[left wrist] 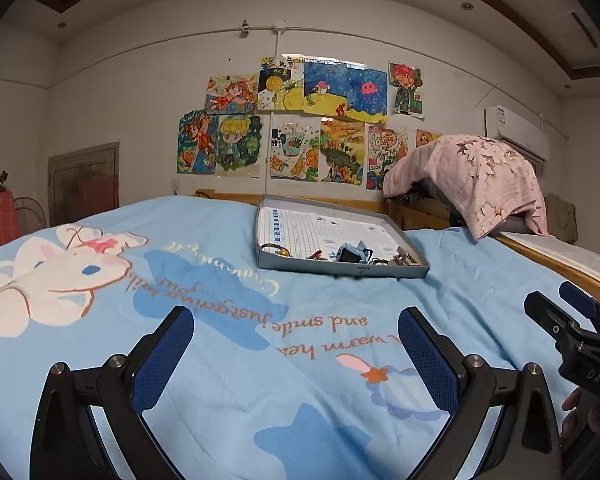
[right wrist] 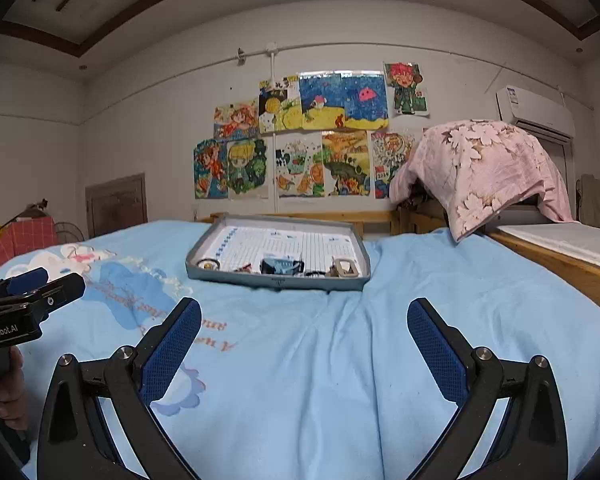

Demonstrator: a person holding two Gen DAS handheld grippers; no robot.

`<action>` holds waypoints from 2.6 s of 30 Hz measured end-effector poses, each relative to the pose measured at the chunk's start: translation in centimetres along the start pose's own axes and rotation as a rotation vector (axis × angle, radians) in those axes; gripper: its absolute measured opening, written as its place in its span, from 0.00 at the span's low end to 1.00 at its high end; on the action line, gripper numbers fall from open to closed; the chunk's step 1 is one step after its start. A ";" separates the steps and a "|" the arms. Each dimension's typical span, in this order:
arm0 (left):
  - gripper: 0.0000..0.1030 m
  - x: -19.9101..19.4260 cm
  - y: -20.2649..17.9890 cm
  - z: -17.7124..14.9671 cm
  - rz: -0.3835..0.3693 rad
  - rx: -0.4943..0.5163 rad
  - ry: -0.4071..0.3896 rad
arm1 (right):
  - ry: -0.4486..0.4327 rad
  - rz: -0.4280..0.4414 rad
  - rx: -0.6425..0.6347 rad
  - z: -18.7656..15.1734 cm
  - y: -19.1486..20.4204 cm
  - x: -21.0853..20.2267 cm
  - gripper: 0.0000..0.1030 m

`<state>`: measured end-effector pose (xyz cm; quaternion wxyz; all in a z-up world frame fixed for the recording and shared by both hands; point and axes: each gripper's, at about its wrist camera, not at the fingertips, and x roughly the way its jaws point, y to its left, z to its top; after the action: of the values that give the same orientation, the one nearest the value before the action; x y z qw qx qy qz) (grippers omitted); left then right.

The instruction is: Organize jewelry

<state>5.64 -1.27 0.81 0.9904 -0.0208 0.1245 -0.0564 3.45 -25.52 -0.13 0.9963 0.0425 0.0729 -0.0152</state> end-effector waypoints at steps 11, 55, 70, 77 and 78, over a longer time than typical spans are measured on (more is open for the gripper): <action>1.00 0.5 1.3 -0.6 -0.002 -0.058 0.018 | 0.024 -0.003 -0.010 -0.3 0.6 0.3 0.98; 1.00 0.6 1.7 -0.7 0.021 -0.047 0.019 | 0.036 0.011 0.005 -0.4 1.0 0.4 0.98; 1.00 0.6 1.7 -0.7 0.021 -0.047 0.021 | 0.038 0.011 0.015 -0.6 1.2 0.5 0.98; 1.00 0.5 1.8 -0.7 0.022 -0.045 0.020 | 0.043 0.010 0.023 -0.7 1.3 0.6 0.98; 1.00 0.5 1.7 -0.7 0.022 -0.045 0.020 | 0.043 0.010 0.023 -0.7 1.4 0.6 0.98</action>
<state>6.14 0.36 -0.06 0.9890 -0.0411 0.1357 -0.0430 4.00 -24.10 -0.78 0.9940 0.0548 0.0938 -0.0101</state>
